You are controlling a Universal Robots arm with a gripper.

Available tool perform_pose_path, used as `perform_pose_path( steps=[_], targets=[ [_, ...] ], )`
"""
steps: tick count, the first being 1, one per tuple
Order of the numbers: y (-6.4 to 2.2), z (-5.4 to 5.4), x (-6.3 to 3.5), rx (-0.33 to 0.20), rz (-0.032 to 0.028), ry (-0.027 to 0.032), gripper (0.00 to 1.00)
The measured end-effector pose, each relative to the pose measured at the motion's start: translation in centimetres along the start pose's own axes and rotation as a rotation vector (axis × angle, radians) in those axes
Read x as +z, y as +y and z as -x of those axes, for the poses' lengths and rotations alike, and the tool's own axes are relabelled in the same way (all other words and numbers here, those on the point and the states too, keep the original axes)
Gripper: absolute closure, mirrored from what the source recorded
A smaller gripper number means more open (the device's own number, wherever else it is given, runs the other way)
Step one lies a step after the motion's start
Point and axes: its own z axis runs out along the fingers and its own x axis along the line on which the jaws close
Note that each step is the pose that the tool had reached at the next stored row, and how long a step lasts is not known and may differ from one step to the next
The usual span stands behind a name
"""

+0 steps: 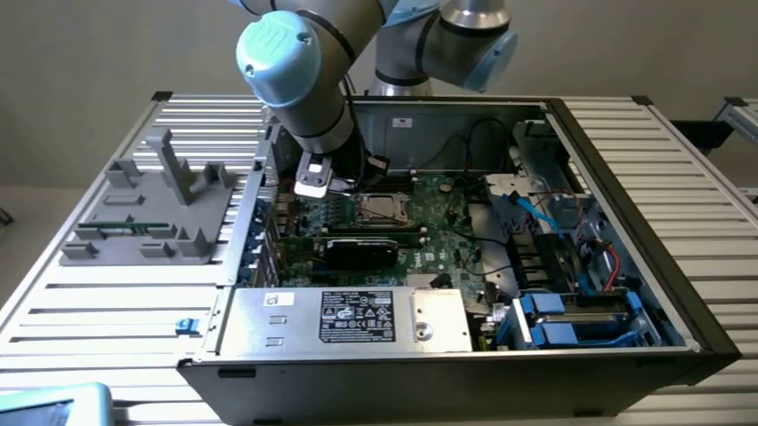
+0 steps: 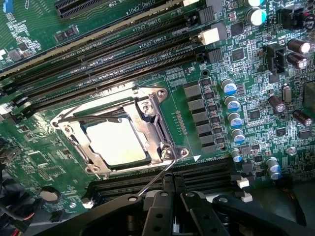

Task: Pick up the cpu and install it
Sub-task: 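Install the first cpu locking lever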

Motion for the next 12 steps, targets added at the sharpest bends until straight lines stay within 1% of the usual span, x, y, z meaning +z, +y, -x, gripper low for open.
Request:
perform_pose_path(
  steps=[7, 12],
  targets=[
    [-0.01, 0.04, 0.12, 0.011, -0.0002, 0.0051, 0.88],
    [0.02, 0.05, 0.18, 0.015, -0.0004, 0.0069, 0.88]
  ],
)
